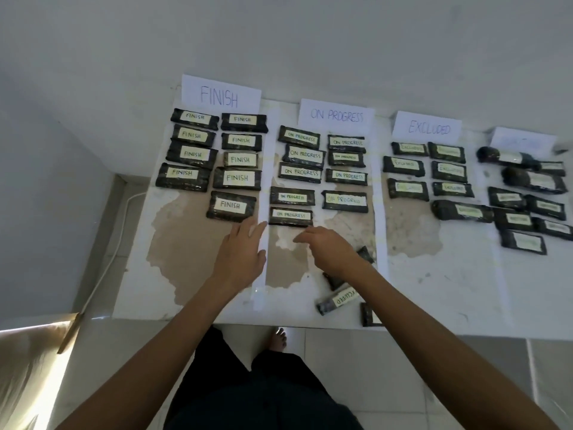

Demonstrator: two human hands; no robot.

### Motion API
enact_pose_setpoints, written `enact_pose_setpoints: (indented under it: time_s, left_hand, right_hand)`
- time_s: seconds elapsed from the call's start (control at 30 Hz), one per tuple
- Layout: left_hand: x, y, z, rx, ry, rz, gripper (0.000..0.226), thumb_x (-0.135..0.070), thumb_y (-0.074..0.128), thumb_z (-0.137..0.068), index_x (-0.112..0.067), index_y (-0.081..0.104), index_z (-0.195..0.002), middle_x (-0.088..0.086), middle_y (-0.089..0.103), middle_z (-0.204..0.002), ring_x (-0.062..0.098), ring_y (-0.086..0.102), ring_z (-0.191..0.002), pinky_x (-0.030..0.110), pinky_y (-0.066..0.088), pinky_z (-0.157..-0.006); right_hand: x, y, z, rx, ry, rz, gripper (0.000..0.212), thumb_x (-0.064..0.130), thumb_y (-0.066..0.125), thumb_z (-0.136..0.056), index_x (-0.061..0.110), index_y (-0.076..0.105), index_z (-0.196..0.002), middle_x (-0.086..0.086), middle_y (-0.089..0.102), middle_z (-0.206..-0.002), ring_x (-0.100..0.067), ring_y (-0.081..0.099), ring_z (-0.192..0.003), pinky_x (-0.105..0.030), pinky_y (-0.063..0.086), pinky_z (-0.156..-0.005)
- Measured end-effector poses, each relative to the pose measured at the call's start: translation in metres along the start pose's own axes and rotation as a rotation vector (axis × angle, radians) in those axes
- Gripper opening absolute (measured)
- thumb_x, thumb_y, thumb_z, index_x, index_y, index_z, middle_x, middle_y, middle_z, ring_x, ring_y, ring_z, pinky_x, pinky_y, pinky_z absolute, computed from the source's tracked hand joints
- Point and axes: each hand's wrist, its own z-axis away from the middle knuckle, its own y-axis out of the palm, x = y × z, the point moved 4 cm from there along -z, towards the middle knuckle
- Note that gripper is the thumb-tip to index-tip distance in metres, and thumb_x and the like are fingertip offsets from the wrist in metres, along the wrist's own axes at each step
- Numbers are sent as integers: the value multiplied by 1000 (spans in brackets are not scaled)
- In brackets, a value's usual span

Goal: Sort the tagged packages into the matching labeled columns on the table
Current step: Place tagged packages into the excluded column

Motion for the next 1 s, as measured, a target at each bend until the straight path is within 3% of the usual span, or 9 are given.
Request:
enact_pose_setpoints:
  time_s: [0.23, 0.37, 0.5, 0.63, 0.7, 0.8, 0.87, 1.0]
  left_hand:
    - [-40, 53, 15, 120, 39, -7, 58, -17, 50, -87, -14, 33, -142, 10, 29, -149, 29, 33, -130, 41, 38, -103]
    - [-55, 71, 22, 175, 32, 18, 56, -16, 49, -88, -13, 32, -141, 9, 29, -149, 28, 28, -134, 42, 35, -106]
    - [-67, 73, 26, 145, 18, 76, 55, -16, 51, -87, -13, 34, -140, 8, 33, -147, 28, 31, -133, 38, 33, -107]
    - [-74, 69, 27, 123, -10, 163, 54, -18, 52, -88, -15, 36, -139, 6, 37, -142, 25, 34, -130, 34, 34, -106]
    - [-78, 66, 28, 156, -108, 324, 52, -19, 53, -89, -16, 38, -138, 4, 40, -138, 22, 38, -127, 31, 34, -103]
    - [-85, 61, 30, 227, -363, 692, 46, -21, 57, -90, -18, 44, -135, 3, 52, -127, 18, 52, -110, 28, 42, -91]
    - [-93, 59, 32, 277, -500, 942, 41, -23, 55, -92, -17, 46, -132, 4, 58, -120, 18, 58, -103, 31, 48, -85]
    - [-113, 54, 32, 319, -610, 1334, 28, -23, 46, -97, -13, 52, -123, 11, 64, -114, 25, 66, -98, 37, 54, -78]
  right_hand:
    - [-62, 32, 51, 180, 54, 176, 53, -2, 54, -81, 19, 53, -129, -8, 54, -127, -29, 50, -110, -41, 44, -90]
    - [-62, 45, 56, 146, -25, 365, 45, 5, 53, -87, 16, 48, -131, -12, 49, -127, -31, 46, -114, -44, 39, -95]
    - [-51, 51, 52, 128, -94, 485, 39, 4, 52, -88, 8, 45, -127, -17, 44, -128, -35, 46, -113, -45, 40, -90]
    - [-52, 45, 49, 83, -113, 457, 42, 6, 55, -85, 10, 44, -125, -14, 47, -125, -32, 50, -107, -42, 42, -83]
    - [-55, 30, 52, 2, -28, 231, 48, 10, 61, -80, 13, 45, -125, -9, 48, -122, -29, 53, -104, -40, 47, -79]
    - [-64, -4, 69, -177, 178, -551, 56, 6, 70, -75, 21, 47, -124, -2, 51, -121, -20, 56, -105, -38, 56, -82]
    - [-68, -24, 88, -228, 212, -980, 56, -1, 73, -75, 23, 51, -122, -3, 56, -118, -18, 61, -104, -35, 57, -82]
    - [-71, -32, 116, -184, 186, -1338, 57, -12, 68, -76, 14, 53, -124, -11, 62, -120, -27, 63, -103, -43, 53, -91]
